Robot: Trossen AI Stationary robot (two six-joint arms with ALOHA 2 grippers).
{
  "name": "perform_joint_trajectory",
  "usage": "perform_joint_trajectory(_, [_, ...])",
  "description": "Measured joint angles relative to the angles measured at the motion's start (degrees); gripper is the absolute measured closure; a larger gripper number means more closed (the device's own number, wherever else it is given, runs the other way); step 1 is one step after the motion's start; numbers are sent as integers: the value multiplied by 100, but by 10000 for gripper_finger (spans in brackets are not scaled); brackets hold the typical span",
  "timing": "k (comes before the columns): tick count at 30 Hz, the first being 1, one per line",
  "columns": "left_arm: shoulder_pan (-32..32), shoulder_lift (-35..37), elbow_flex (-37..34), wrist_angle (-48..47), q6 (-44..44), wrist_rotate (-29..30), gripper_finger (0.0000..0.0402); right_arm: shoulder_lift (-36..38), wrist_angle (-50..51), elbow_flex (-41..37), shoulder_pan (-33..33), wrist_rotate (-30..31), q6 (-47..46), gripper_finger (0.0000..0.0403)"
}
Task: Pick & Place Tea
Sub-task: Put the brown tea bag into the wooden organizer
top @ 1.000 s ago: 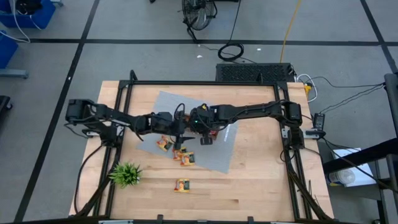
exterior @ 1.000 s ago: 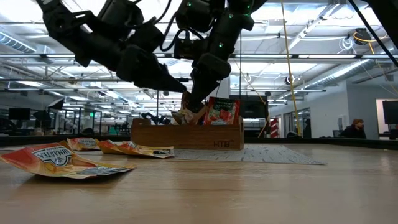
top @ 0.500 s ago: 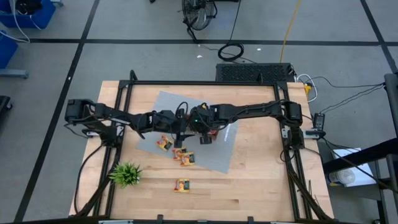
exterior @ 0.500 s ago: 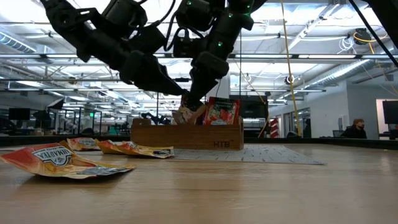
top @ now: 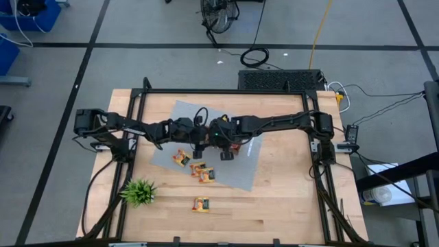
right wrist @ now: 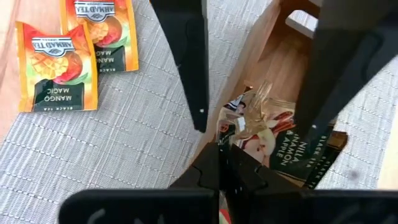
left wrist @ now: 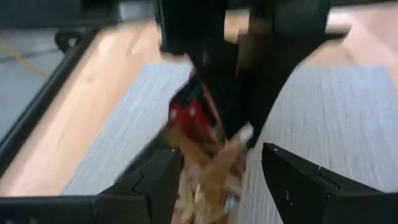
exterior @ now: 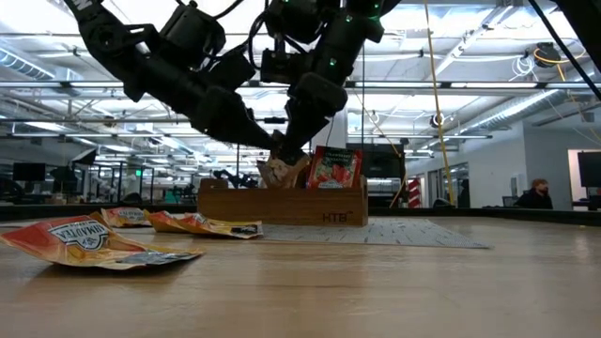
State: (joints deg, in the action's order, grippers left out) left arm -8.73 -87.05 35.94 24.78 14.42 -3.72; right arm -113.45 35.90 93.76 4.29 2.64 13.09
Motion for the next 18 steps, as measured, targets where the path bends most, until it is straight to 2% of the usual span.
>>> perform_joint_trajectory(4, [-2,-61,2,333,40,-192,176,4,-15,0,2,-5,1,403])
perform_joint_trajectory(13, [-34,-76,4,341,-44,-241,179,0,-26,0,7,-3,-8,403])
perform_joint_trajectory(15, [-35,-76,4,351,-63,-241,189,0,-50,0,9,-3,-14,403])
perform_joint_trajectory(18, [-33,-76,4,331,-104,-241,228,-2,-51,0,7,-3,-21,403])
